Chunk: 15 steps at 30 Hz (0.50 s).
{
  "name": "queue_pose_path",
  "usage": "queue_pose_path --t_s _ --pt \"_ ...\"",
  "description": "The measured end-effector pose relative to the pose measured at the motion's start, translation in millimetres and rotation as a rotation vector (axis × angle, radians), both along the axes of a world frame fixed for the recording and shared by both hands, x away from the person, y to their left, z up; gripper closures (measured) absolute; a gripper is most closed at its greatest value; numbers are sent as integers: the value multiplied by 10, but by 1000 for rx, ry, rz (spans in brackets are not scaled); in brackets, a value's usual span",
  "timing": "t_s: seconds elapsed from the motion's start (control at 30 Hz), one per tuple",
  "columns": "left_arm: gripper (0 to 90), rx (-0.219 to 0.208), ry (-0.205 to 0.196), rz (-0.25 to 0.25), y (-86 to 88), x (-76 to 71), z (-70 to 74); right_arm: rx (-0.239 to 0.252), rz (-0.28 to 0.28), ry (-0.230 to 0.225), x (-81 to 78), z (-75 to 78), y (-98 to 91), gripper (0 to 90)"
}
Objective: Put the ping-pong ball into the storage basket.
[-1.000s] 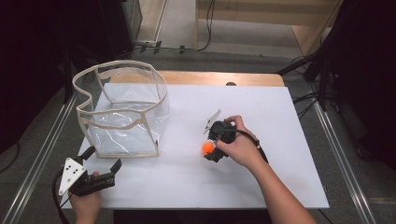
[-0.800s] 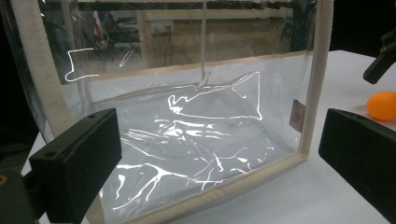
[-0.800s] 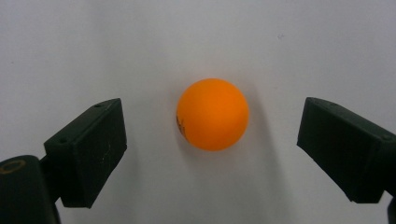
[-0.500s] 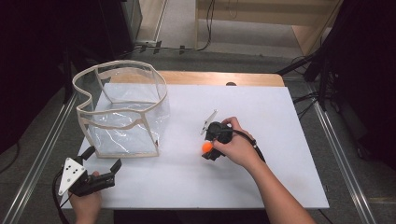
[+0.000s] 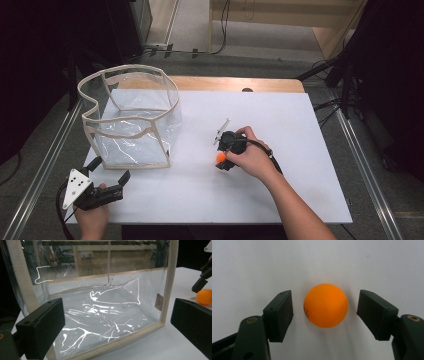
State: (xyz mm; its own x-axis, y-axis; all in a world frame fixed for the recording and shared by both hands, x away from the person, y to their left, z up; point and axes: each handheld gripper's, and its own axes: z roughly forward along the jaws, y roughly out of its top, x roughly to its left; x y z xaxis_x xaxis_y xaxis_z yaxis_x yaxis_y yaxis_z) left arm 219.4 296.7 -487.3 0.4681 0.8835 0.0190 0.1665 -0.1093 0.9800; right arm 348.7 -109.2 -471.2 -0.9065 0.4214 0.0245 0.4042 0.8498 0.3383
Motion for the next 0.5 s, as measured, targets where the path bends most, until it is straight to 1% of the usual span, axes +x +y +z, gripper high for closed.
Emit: queue_pose_path --t_s 0.07,0.1,0.2,0.23,0.3,0.33,0.5 --pt "1 0 0 0 0 0 0 -7 -5 -3 4 -7 6 289" --pt "1 0 0 0 0 1 0 -8 3 -8 12 -11 6 292" --pt "1 0 0 0 1 1 0 -11 -3 -6 12 -25 19 309" --pt "1 0 0 -1 2 1 0 -15 5 -10 17 -31 20 313" --pt "0 -1 0 -1 3 0 0 -22 2 -6 18 -37 27 325" --pt "1 -1 0 -1 2 1 0 -25 13 -10 24 -46 33 340" --pt "1 -1 0 -1 3 1 0 -29 3 -6 22 -54 39 353"
